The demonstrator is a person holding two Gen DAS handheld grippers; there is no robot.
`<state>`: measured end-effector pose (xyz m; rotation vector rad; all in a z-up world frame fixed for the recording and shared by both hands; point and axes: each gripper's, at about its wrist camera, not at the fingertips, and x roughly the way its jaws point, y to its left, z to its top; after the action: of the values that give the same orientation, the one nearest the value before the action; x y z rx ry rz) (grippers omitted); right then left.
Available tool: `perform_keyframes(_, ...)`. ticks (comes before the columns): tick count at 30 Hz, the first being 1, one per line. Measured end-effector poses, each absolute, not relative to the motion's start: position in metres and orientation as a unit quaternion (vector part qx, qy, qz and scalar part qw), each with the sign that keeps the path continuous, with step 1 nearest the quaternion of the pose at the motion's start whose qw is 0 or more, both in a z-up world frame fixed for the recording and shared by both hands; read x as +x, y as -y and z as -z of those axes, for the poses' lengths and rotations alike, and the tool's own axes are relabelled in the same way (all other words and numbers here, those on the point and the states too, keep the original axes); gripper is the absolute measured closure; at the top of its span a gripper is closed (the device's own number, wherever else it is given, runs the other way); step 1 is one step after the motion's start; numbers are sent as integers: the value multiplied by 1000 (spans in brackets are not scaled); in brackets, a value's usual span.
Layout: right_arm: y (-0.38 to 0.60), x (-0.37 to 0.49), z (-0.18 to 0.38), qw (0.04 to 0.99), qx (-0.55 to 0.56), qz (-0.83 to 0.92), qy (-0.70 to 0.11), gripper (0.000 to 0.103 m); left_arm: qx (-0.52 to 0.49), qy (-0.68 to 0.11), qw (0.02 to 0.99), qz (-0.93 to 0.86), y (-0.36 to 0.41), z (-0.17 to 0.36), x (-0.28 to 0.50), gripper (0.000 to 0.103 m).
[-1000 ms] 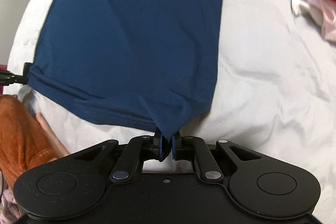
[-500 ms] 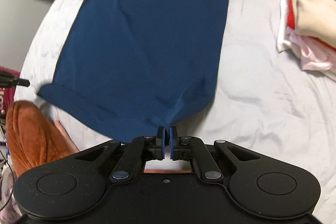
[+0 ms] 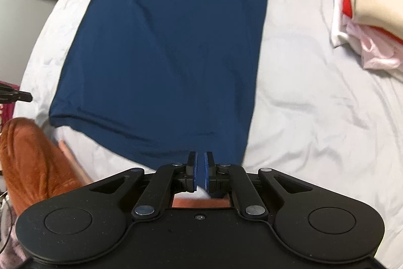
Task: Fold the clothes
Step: 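Lift the hem with both grippers and carry it over toward the collar, then lay the hem down near the collar and open both grippers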
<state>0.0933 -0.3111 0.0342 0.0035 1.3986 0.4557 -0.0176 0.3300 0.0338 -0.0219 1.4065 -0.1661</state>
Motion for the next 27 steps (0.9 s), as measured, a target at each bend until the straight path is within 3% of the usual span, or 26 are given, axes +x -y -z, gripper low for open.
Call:
perform_keyframes(2, 308, 106, -35, 753, -1, -197, -628, 78, -20, -634, 771, 64, -319, -29, -4, 80)
perform_keyframes(4, 306, 123, -37, 763, -8, -187, -619, 69, -27, -618, 784, 48, -263, 10, 8, 72)
perform_keyframes(12, 264, 213, -20, 785, -8, -144, -602, 64, -67, -573, 817, -2, -198, 48, 120, 70)
perform_keyframes(18, 229, 303, 1, 799, 8, -116, -590, 64, -107, -552, 826, -37, -186, 52, 218, 66)
perform_keyframes(21, 221, 330, 21, 803, 14, -107, -586, 58, -136, -549, 823, -50, -197, 60, 266, 65)
perform_keyframes(27, 230, 406, 38, 809, 38, -78, -581, 56, -186, -534, 821, -78, -245, 5, 347, 65)
